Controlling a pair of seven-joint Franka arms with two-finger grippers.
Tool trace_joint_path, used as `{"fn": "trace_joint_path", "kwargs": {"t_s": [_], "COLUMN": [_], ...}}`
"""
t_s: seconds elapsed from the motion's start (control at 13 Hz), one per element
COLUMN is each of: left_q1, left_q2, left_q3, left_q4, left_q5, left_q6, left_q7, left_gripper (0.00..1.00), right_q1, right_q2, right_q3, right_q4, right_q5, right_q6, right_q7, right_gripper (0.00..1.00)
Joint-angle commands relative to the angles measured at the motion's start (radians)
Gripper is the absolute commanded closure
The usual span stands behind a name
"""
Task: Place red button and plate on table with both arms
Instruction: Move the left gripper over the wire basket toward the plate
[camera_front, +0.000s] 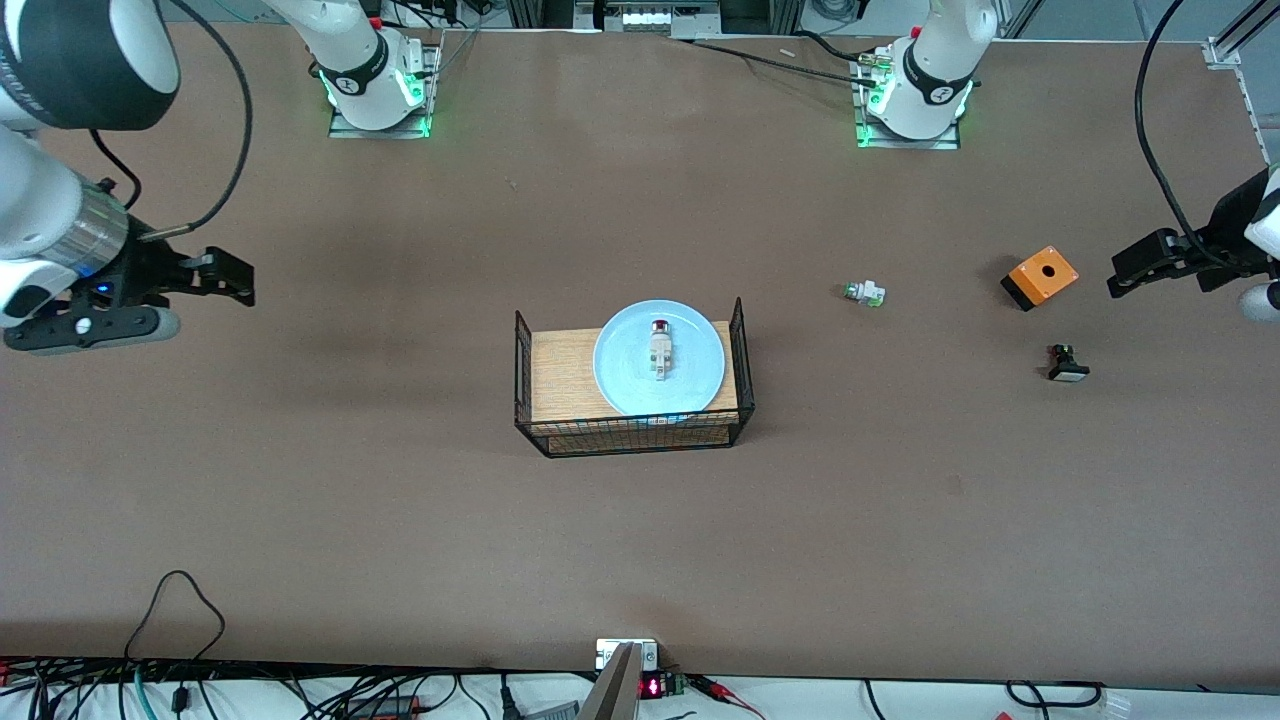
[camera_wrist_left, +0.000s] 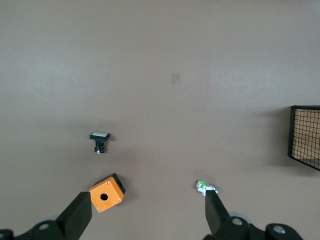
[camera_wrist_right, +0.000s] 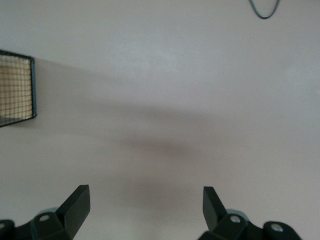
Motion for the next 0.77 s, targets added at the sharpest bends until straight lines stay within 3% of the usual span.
{"fn": "trace_joint_path", "kwargs": {"t_s": [0.0,0.31,0.69], "left_q1": [0.003,-0.012,-0.138], "left_q2": [0.004,0.016,0.082], "left_q3": [0.002,-0.003,-0.009], "left_q4": [0.026,0.014,0.011], "left_q5": [-0.019,-0.022,-0.035], "left_q6": [-0.025,-0.033,-0.202], "left_q7": [0.005,-0.029,-0.027], "left_gripper": [0.00,0.00,0.00], "right_q1": [-0.011,-0.037,-0.074], "right_q2": [0.012,0.012,0.044], "right_q3": [0.007,0.007,0.009], "right_q4": [0.022,0.022,0.022], "right_q5": [-0.015,-0.009,-0.005], "right_q6": [0.006,0.005,0.037], "right_q7": [0.005,0.008,0.008], "right_gripper": [0.00,0.00,0.00]}}
